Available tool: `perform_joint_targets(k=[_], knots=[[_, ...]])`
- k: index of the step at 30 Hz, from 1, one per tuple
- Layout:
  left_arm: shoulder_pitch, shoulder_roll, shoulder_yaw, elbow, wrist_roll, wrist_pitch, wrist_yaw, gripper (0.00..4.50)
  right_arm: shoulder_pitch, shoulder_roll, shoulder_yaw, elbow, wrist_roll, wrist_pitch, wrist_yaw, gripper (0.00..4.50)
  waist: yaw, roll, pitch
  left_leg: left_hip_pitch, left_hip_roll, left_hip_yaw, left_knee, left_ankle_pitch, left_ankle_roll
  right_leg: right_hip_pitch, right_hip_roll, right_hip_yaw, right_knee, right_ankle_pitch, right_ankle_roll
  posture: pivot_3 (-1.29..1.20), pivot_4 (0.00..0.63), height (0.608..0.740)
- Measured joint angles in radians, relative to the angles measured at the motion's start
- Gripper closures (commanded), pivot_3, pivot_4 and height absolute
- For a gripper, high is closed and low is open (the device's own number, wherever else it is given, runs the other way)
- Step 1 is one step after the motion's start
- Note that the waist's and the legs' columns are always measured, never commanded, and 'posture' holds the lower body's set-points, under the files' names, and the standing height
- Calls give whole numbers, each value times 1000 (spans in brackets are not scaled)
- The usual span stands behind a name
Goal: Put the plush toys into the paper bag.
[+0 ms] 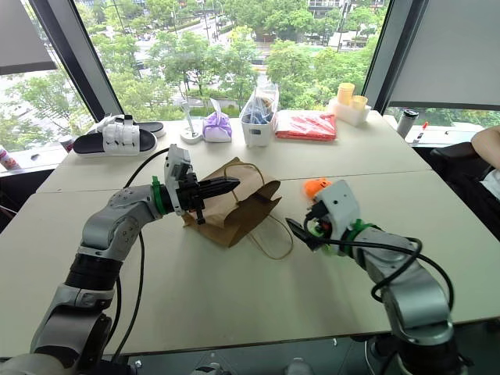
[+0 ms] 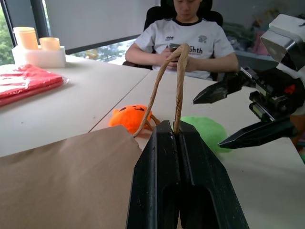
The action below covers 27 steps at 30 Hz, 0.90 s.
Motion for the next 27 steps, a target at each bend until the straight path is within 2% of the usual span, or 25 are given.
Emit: perform_joint_targets(k=[4, 11, 16, 19, 26, 27], knots=[[0, -1, 0, 0, 0, 1, 0, 4500, 91, -84, 23, 48, -39, -70, -5, 27, -1, 0, 0, 0, 0, 1, 0, 0, 1, 0, 0, 0, 0, 0, 0, 0, 150, 740], [1, 0, 1, -7, 3, 1, 7, 4500, 89, -100, 130, 341, -144, -315, -39, 27, 1, 0, 0, 1, 0, 1, 0, 0, 1, 1, 0, 0, 0, 0, 0, 0, 150, 740], [1, 3, 1, -34, 3, 3, 23, 4500, 45, -111, 160, 458, -197, -466, -41, 27, -1, 0, 0, 2, 0, 1, 1, 0, 0, 2, 0, 0, 0, 0, 0, 0, 150, 740], [3, 4, 1, -41, 3, 5, 29, 4500, 31, -111, 161, 503, -208, -510, -44, 852, -1, 0, 0, 2, 0, 1, 1, 0, 0, 2, 0, 0, 0, 0, 0, 0, 150, 740], [7, 7, 3, -41, 3, 5, 42, 4500, -3, -116, 151, 573, -236, -559, -58, 4402, -1, 0, 0, 2, 0, 1, 1, 0, 0, 2, 0, 0, 0, 0, 0, 0, 150, 740], [7, 7, 3, -41, 3, 5, 42, 4500, -4, -124, 148, 573, -235, -560, -52, 4478, -1, 0, 0, 2, 0, 1, 1, 0, 0, 2, 0, 0, 0, 0, 0, 0, 150, 740]])
